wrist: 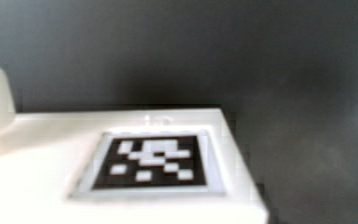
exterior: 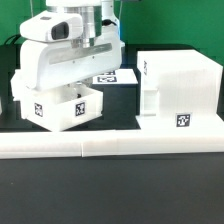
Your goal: Assemble drawer
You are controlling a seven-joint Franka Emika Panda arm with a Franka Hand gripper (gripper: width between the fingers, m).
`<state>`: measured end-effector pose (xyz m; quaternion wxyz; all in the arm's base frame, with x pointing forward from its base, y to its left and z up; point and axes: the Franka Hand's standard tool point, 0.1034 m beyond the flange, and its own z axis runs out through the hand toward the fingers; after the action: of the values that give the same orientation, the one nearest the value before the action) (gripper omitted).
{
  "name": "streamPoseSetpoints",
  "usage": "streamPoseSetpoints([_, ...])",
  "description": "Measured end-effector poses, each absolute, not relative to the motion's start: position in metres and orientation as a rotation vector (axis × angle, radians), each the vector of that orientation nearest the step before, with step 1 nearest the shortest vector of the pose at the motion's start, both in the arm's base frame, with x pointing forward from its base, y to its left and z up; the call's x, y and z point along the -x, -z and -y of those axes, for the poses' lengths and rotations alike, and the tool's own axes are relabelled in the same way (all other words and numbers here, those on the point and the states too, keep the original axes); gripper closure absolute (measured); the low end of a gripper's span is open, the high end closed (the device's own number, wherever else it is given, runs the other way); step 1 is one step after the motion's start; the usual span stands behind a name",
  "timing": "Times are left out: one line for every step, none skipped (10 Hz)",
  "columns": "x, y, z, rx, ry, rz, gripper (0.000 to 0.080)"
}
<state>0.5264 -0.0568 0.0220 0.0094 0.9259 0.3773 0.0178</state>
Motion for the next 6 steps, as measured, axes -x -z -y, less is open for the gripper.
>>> streamPoseSetpoints([-0.5283, -0.023, 0.0562, -2.872, -0.06, -1.215, 0.0758])
streamPoseSetpoints([-0.5273, -0.0221, 0.0583, -2.809, -0.05, -1.343, 0.0758])
streamPoseSetpoints([-0.5268, -0.0217, 0.0602, -2.751, -0.042, -1.447, 0.0758])
streamPoseSetpoints([-0.5266, -0.0215, 0.0618, -2.696, -0.034, -1.537, 0.0758])
streamPoseSetpoints([-0.5262, -0.0209, 0.0631, -2.64, -0.025, -1.624, 0.0758])
streamPoseSetpoints([-0.5249, -0.0193, 0.0633, -2.541, -0.006, -1.765, 0.0758])
